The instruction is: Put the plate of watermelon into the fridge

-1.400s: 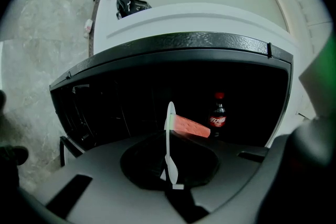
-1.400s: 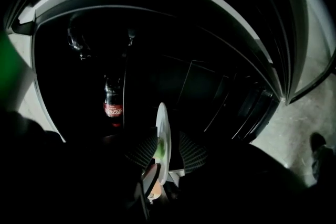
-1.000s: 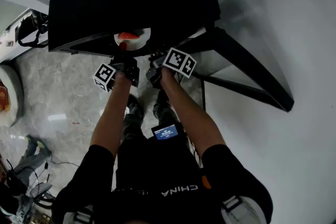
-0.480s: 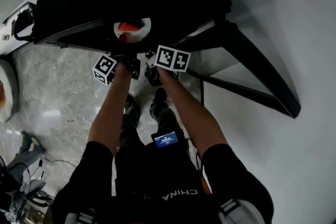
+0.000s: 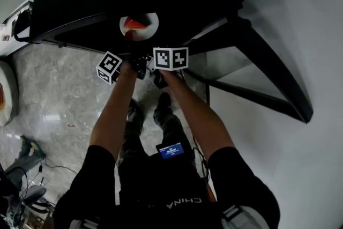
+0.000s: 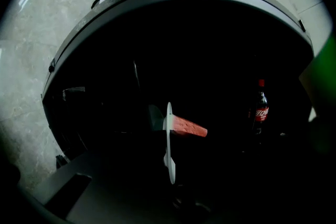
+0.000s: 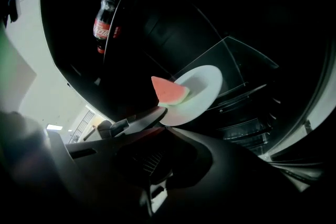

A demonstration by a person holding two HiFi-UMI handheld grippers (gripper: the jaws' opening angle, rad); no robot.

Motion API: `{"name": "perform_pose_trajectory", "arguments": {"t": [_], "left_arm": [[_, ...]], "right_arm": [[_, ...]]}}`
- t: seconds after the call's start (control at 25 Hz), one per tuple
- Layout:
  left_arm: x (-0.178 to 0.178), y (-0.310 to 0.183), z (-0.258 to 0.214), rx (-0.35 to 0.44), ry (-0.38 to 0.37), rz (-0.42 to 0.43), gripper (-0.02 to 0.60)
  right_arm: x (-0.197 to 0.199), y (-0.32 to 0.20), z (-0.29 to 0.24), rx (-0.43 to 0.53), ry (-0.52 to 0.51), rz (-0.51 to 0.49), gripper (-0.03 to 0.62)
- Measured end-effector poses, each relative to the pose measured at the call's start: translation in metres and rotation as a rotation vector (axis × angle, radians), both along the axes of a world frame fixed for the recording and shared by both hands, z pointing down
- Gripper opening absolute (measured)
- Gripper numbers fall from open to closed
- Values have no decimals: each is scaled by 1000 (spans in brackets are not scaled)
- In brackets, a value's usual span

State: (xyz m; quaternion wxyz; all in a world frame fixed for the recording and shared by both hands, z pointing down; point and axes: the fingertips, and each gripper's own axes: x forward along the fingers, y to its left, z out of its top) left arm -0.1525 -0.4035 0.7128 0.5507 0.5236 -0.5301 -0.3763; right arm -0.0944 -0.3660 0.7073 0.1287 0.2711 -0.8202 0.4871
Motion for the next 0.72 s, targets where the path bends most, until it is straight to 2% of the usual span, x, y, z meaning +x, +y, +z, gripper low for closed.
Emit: {"name": "perform_pose_trajectory", "arguments": {"t": [0.24, 0.44, 0.6, 0.72], "left_arm": [[4, -1, 0, 8, -21, 7, 20], [2, -1, -1, 8, -22, -8, 20], [3, -3, -4, 5, -62, 42, 21], [4, -4, -6, 7, -63, 83, 23]], "right_arm": [[-9, -3, 12, -49, 27, -52, 15], [-12, -8, 15, -76, 26, -34, 15], [-13, -10, 16, -102, 8, -13, 17], [-13, -16, 16, -118, -8, 12, 17]]}}
